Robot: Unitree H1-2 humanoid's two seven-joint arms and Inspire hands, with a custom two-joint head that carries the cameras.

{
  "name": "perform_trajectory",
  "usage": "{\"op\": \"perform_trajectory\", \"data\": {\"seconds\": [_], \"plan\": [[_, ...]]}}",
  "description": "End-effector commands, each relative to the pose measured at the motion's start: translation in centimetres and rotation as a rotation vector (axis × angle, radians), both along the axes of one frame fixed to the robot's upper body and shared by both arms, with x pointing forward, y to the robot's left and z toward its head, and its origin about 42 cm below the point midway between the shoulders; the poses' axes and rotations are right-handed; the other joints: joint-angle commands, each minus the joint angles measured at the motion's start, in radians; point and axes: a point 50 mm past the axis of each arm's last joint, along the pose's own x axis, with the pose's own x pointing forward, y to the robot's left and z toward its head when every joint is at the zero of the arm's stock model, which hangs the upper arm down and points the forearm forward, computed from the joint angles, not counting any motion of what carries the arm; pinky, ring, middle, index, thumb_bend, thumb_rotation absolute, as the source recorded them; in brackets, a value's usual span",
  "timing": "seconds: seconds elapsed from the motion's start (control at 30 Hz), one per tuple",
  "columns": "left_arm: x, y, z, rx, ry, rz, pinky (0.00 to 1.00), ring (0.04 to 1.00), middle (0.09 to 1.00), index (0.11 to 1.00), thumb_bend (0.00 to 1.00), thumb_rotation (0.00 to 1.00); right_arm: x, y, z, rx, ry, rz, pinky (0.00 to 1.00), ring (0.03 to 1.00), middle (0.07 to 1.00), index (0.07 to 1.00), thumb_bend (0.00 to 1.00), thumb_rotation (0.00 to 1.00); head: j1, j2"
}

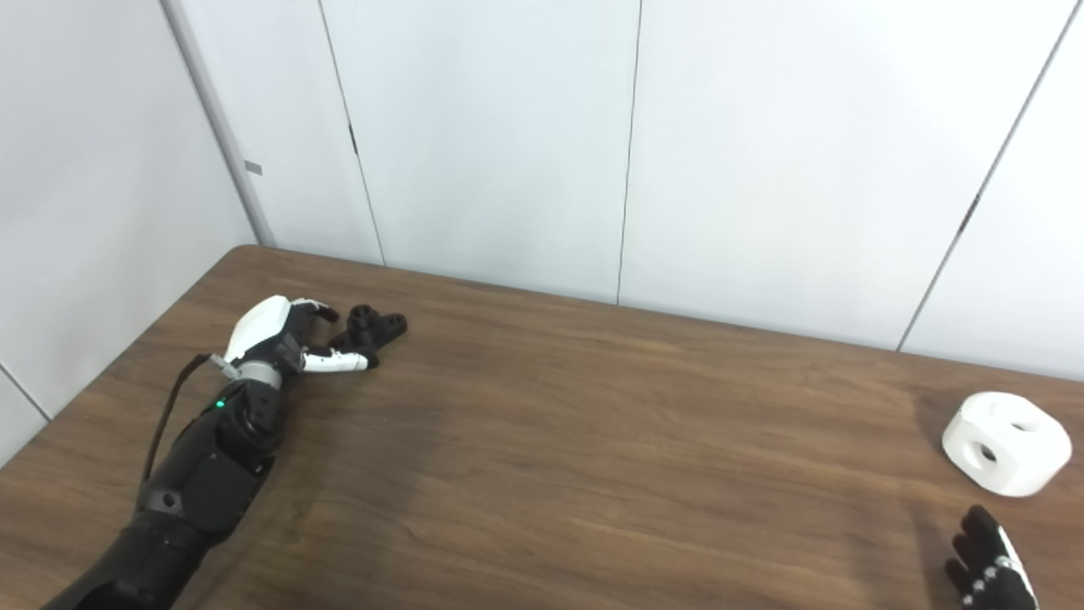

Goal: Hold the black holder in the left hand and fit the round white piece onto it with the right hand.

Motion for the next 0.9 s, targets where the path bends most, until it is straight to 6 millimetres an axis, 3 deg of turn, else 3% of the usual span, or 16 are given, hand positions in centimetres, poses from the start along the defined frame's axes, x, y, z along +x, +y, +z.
{"op": "perform_trajectory", "data": {"seconds": [0.0,0.87], "plan": [[1.15,0.73,3.19,0.043,-0.072,-0.003,1.00,1.000,0.934,0.758,0.90,0.35,0.29,0.30,0.73,-0.001,-0.039,0.006,1.00,0.974,0.969,0.953,0.69,1.00,0.001,0.001],[1.13,-0.19,2.80,0.006,-0.063,-0.037,1.00,1.000,0.927,0.709,0.87,0.31,-0.07,0.27,1.03,0.002,-0.036,0.008,1.00,1.000,0.996,0.983,0.63,1.00,-0.002,0.011]]}}
